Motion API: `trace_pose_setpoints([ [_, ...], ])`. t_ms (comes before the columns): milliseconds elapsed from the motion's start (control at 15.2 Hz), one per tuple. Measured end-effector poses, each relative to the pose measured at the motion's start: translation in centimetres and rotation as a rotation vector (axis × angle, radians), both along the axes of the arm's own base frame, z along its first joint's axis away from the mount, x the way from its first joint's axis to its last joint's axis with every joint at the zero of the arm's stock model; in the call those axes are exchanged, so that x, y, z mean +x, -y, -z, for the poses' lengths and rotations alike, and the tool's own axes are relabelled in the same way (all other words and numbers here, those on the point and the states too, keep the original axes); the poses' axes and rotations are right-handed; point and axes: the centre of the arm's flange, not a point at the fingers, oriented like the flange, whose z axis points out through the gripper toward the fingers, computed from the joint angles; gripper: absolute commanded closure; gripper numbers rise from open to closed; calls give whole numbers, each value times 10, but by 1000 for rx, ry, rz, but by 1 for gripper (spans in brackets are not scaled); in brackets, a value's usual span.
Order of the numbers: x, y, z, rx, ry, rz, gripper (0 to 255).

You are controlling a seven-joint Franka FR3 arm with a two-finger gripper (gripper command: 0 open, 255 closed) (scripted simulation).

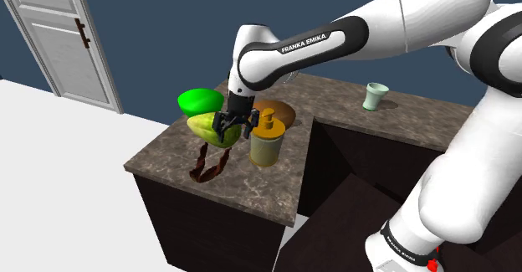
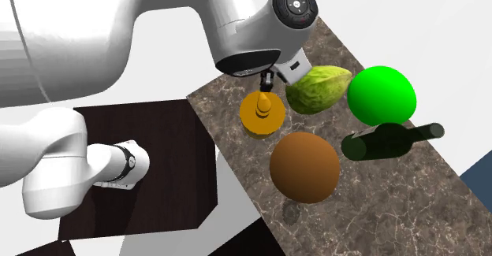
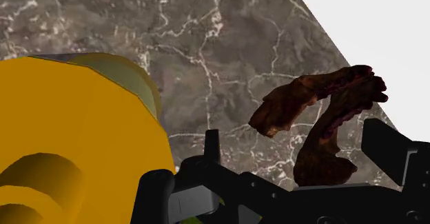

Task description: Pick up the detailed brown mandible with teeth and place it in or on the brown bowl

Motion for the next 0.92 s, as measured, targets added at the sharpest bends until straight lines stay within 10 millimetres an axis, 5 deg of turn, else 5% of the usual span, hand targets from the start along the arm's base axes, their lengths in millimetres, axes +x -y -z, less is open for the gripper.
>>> trace_pose_setpoints([
  [528, 67, -49, 45, 63, -11, 70, 0],
  [924, 72, -62, 73, 68, -12, 75, 0],
])
